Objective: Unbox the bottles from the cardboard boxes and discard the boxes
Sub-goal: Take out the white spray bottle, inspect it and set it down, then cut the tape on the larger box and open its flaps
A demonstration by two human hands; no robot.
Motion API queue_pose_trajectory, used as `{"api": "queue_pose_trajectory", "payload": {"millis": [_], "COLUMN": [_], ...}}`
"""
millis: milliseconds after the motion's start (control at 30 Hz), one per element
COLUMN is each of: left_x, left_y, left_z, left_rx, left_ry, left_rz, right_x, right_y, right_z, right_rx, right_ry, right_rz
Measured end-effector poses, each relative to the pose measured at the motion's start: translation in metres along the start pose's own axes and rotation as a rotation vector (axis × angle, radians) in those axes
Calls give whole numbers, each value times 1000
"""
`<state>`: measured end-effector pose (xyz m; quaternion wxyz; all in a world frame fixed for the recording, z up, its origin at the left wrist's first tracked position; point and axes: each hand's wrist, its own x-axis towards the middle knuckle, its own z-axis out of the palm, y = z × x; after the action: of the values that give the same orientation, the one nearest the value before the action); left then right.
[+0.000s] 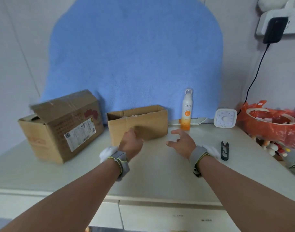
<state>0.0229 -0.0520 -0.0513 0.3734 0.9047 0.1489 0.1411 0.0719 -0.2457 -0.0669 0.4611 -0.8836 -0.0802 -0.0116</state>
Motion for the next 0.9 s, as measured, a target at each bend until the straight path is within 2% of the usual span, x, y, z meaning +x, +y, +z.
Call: {"api": "queue_pose_trajectory", "payload": {"millis": [133,333,400,467,533,567,633,700,800,867,900], "left_x": [21,37,37,40,48,54,68,78,88,95,98], "left_y": [-10,-19,-20,-19,-17,-18,-29,-55,-92,-100,-100], "left_z": [-25,-43,-52,-70,-98,-113,-144,-171,-193,-196,-196], "left_rx": [-22,60,141,310,587,739,989,1089,917,764,767], "left_ry": [-57,-108,-40,125,308,369,403,396,348,305,277], "left_rz": [-59,3,75,210,354,371,236,22,-135,-177,-174], "right_x": [14,23,24,26,27,27,27,26,23,22,21], "right_y": [-22,-40,-41,-42,-40,-39,-35,-31,-28,-29,-30], "right_z": [12,39,45,47,48,48,49,50,52,54,55], "right_rx": [7,-37,-68,-91,-99,-91,-67,-58,-50,-44,-30], "right_ry": [-66,-226,-262,-274,-271,-266,-256,-244,-223,-211,-203], "right_rz": [-24,-38,-40,-45,-37,-27,-7,-10,-43,-78,-90]}}
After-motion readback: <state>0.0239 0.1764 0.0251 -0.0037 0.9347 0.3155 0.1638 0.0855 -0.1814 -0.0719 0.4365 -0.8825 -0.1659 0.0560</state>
